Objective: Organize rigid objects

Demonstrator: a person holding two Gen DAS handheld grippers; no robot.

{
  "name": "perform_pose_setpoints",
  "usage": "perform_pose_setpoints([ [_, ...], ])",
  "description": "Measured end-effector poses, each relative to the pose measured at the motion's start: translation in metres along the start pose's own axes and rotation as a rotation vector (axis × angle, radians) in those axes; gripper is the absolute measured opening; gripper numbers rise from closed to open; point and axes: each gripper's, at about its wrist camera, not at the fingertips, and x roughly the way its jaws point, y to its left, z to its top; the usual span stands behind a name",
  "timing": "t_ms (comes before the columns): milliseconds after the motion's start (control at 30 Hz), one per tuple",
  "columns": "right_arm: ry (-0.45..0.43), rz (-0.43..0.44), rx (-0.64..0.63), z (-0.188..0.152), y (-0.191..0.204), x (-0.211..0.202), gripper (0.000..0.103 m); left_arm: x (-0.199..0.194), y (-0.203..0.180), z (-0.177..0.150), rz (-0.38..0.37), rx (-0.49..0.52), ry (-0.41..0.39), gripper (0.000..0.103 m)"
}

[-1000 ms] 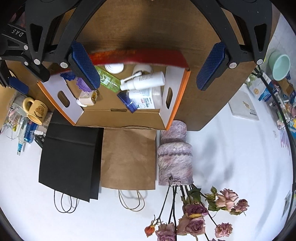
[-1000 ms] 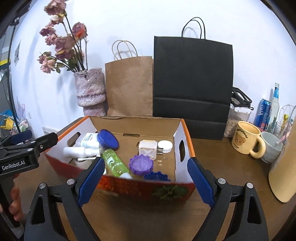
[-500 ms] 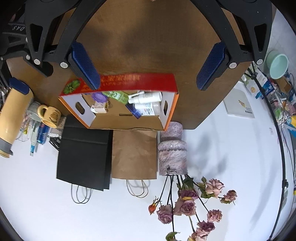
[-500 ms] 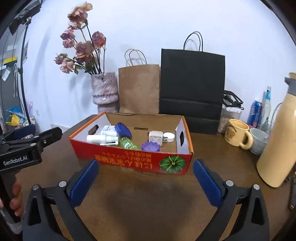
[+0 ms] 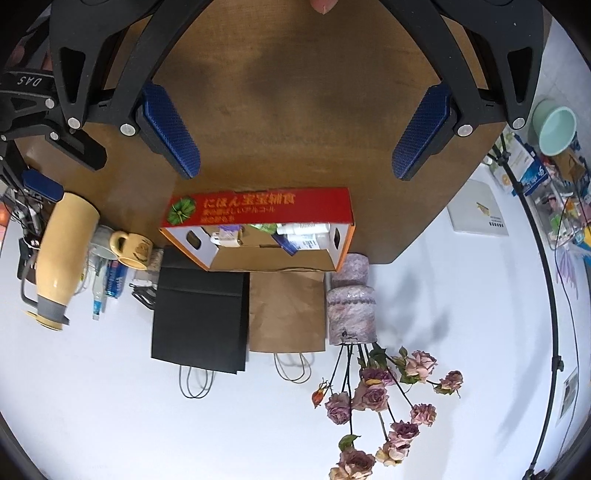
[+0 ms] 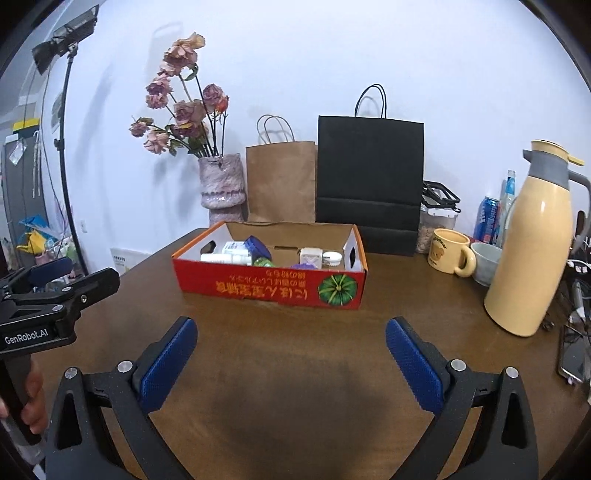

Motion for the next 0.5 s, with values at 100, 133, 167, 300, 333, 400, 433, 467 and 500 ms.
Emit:
perform_pose_setpoints([
  [100, -0.002, -0.002, 0.004, -0.009, 0.002, -0.016, 0.103, -0.012, 0.000, -0.009, -0.008, 0.002, 0.000, 0.103],
  [133, -0.003, -0.002, 0.004, -0.010, 0.002, -0.020, 0.103, -0.015, 0.000, -0.012, -0.010, 0.004, 0.001, 0.103],
  [167, -0.006, -0.001, 0.005, -0.013, 0.003, -0.026, 0.103, -0.019, 0.000, -0.015, -0.015, 0.003, 0.003, 0.103],
  [300, -0.010, -0.002, 0.010, -0.020, 0.005, -0.041, 0.103, -0.031, 0.001, -0.027, -0.025, -0.007, 0.003, 0.103],
  [333, -0.010, -0.001, 0.010, -0.023, 0.006, -0.045, 0.103, -0.034, 0.001, -0.030, -0.027, -0.010, 0.004, 0.103],
  [400, -0.008, -0.002, 0.012, -0.027, 0.007, -0.049, 0.103, -0.037, 0.002, -0.034, -0.024, -0.014, 0.003, 0.103],
  [433, -0.006, -0.002, 0.012, -0.029, 0.007, -0.051, 0.103, -0.038, 0.002, -0.035, -0.022, -0.014, 0.003, 0.103],
  [467, -0.006, -0.001, 0.012, -0.030, 0.008, -0.052, 0.103, -0.039, 0.003, -0.036, -0.021, -0.015, 0.003, 0.103],
  [500, -0.006, -0.001, 0.013, -0.031, 0.008, -0.054, 0.103, -0.040, 0.003, -0.038, -0.023, -0.016, 0.003, 0.103],
])
